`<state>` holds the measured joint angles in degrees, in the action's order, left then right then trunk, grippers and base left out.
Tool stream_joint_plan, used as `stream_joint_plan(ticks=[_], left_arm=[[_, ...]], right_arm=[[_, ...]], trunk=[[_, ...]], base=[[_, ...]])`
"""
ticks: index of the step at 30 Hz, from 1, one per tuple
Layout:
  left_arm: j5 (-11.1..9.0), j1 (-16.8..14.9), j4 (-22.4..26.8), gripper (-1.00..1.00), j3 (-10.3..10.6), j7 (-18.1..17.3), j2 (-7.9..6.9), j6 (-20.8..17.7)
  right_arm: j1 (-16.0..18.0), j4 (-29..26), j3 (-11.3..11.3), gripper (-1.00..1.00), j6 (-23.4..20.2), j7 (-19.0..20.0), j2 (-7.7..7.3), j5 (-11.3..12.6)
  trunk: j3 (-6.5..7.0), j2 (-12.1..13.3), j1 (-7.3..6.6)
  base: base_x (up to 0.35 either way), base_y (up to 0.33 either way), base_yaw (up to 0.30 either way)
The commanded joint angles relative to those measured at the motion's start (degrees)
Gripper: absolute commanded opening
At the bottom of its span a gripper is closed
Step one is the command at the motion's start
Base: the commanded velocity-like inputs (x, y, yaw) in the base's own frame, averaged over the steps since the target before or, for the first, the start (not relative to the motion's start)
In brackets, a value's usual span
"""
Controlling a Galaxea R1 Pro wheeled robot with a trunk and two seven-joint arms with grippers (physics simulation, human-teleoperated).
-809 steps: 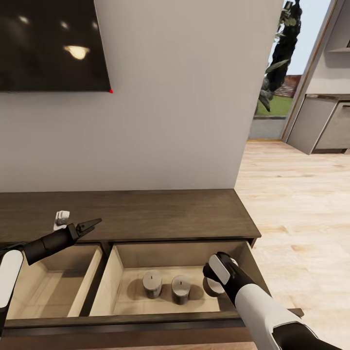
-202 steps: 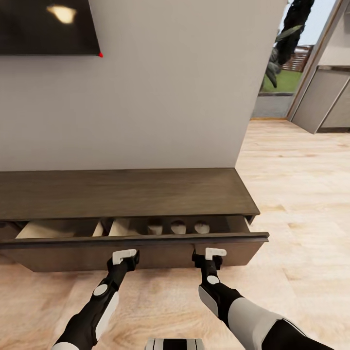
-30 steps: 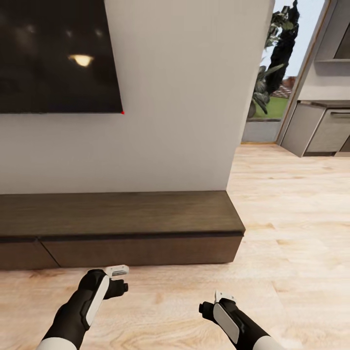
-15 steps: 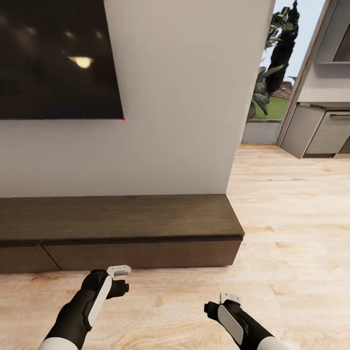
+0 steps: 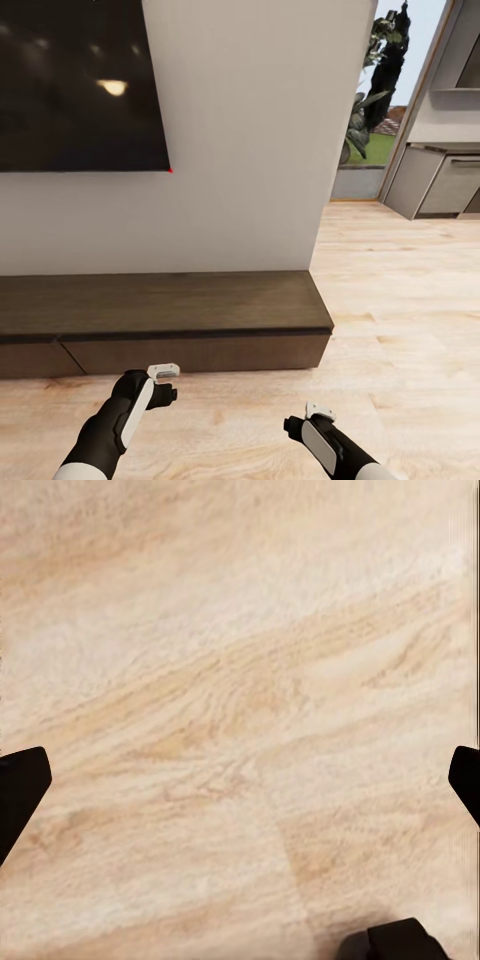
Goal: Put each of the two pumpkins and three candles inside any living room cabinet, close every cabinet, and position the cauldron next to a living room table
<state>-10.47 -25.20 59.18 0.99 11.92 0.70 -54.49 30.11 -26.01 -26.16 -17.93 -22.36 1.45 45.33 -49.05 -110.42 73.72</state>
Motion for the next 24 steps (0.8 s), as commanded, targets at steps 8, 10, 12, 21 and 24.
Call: stream_joint_plan(ticks=[8,10,12,21,24], left_arm=[[-0.6,0.0,0.1,1.0,0.1,0.6,0.08,-0.2],[-0.6,0.0,0.1,1.0,0.1,0.6,0.08,-0.2],[-0.6,0.0,0.1,1.0,0.1,0.6,0.09,-0.2],[-0.5,0.0,0.1,1.0,0.1,0.6,0.18,-0.2],[-0.5,0.0,0.1,1.0,0.2,0.6,0.18,-0.2]], right_arm=[[0.0,-0.1,-0.5,1.0,0.3,-0.4,-0.8,0.5],[0.0,-0.1,-0.5,1.0,0.3,-0.4,-0.82,0.5],[0.0,-0.1,-0.5,1.0,0.4,-0.4,-0.83,0.5],[0.0,-0.1,-0.5,1.0,0.4,-0.4,-0.81,0.4],[0.0,-0.1,-0.5,1.0,0.4,-0.4,-0.79,0.4]], trunk=[[1.39,3.2,-1.77],[1.75,4.0,-2.21],[2.11,4.8,-2.65],[3.72,8.4,-4.63],[4.26,9.6,-5.28]], base=[[0.0,0.0,0.0],[0.0,0.0,0.0],[0.0,0.0,0.0],[0.0,0.0,0.0],[0.0,0.0,0.0]])
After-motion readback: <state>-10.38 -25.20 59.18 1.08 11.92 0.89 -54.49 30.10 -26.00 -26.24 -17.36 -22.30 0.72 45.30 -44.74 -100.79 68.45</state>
